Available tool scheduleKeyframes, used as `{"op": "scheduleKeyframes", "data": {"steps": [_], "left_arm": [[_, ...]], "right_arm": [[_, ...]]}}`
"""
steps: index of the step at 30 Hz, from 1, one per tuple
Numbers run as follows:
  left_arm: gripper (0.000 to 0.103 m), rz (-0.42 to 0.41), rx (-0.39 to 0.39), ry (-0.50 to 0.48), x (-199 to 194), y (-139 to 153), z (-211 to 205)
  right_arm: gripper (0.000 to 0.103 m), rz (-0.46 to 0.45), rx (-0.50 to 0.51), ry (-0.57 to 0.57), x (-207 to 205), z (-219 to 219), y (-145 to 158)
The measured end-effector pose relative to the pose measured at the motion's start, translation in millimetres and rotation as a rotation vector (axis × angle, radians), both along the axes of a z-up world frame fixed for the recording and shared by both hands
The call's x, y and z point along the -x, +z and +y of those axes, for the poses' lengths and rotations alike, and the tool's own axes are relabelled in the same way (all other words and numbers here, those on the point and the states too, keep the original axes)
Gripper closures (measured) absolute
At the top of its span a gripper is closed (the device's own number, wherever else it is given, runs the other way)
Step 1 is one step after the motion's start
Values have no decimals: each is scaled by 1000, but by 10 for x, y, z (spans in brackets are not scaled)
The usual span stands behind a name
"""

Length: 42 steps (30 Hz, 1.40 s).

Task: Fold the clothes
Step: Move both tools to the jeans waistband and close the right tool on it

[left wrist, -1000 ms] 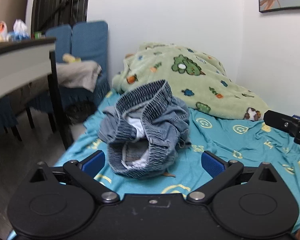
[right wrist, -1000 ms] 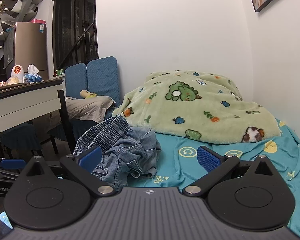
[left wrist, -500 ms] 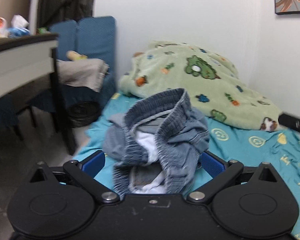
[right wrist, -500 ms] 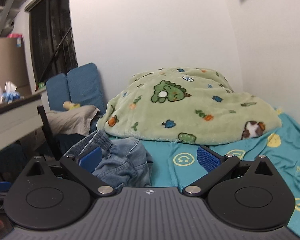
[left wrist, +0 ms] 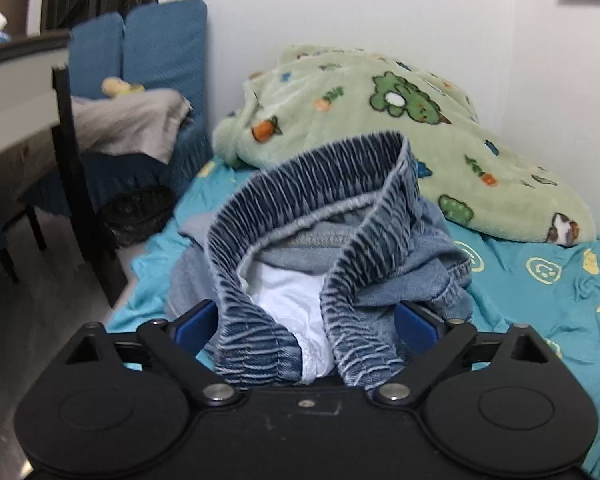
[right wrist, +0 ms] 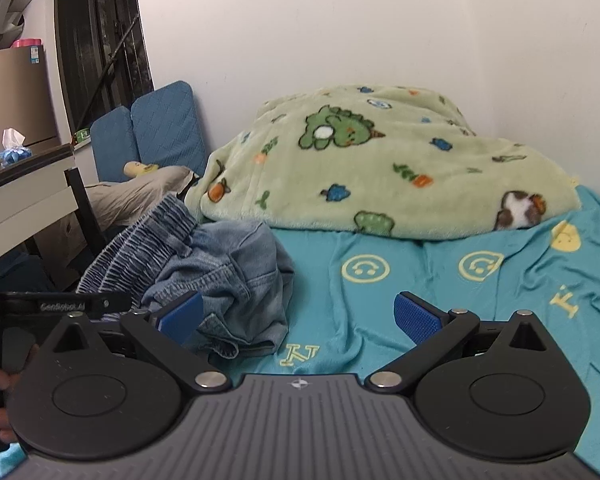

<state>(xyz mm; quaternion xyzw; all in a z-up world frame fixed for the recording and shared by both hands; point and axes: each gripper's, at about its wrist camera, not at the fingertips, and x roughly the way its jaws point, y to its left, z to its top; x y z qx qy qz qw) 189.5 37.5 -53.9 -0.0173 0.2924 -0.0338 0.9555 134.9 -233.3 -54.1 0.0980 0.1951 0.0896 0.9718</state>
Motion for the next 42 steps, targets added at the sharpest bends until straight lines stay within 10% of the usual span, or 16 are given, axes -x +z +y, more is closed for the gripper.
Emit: {"op": "scheduleKeyframes", "data": {"steps": [4,8,13,26,32,42], "left_arm": [[30,10,43,13,-42,-92,51],[77,-53,71,32,51,-24,43],[89,-142,76,4,309,195,-133],[89,-106,-93,-384,955,-56,-1211],[80,-23,-37,-384,907,-89,-1072],[49,10,57,-227,1232,284,-533]], "right_arm": [[0,26,-8,-28,-60,-41,-59],[0,14,11,-54,-31,-37,-34],[0,-42,32,-79,45,-88,68],[4,-176,-2,-130,243,-412,316],[22,-65,8,-33,117,-406,168],[30,-182,425,178,184,234,168]]}}
